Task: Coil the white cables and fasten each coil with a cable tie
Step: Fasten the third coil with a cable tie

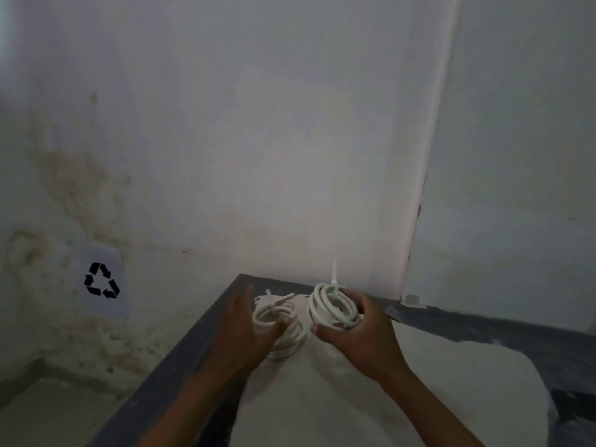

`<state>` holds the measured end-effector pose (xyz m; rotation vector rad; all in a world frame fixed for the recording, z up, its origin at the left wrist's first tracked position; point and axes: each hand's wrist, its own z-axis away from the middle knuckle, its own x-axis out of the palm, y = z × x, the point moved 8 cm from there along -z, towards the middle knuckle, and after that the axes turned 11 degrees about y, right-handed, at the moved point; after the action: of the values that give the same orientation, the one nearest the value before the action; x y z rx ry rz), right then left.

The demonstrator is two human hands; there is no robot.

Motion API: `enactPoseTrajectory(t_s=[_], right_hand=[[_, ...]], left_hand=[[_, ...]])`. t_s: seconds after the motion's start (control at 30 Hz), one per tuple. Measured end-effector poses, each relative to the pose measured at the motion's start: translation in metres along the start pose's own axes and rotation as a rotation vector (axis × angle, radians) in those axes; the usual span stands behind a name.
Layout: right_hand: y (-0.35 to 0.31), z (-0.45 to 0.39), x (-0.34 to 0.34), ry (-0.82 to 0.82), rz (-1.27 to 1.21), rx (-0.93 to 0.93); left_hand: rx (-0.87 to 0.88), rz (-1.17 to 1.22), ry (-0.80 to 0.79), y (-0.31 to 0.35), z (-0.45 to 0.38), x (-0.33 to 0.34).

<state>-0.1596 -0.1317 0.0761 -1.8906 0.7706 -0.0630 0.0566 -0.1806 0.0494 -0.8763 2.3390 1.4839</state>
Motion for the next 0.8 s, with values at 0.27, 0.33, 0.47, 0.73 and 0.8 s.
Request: enactPoseTrajectory(t_s=[0.27,0.33,0.47,0.73,0.8], right_hand=[[-0.021,-0.035,0.071,-0.141,0.033,-0.069],[-0.018,-0.040,0.083,-0.162,0.046,-0.075],[-0.007,-0.044,0.096,-0.152,0.026,-0.053],[-0.008,-0.070,0.113,-0.138,0.062,-0.097],[-0.007,-0.080,0.125,-0.168,0.101,-0.104]], left_hand=[[-0.067,0.260,0.095,-0.073,-0.007,0.075],[-0.069,0.248,0.054,-0.078,-0.011,0.085],[0.028,0.258,0.067,-0.045,-0.016,0.054],[0.031,0.221,-0.069,-0.052,-0.051,0.087],[0.027,0.247,-0.052,-0.048,-0.059,0.083]])
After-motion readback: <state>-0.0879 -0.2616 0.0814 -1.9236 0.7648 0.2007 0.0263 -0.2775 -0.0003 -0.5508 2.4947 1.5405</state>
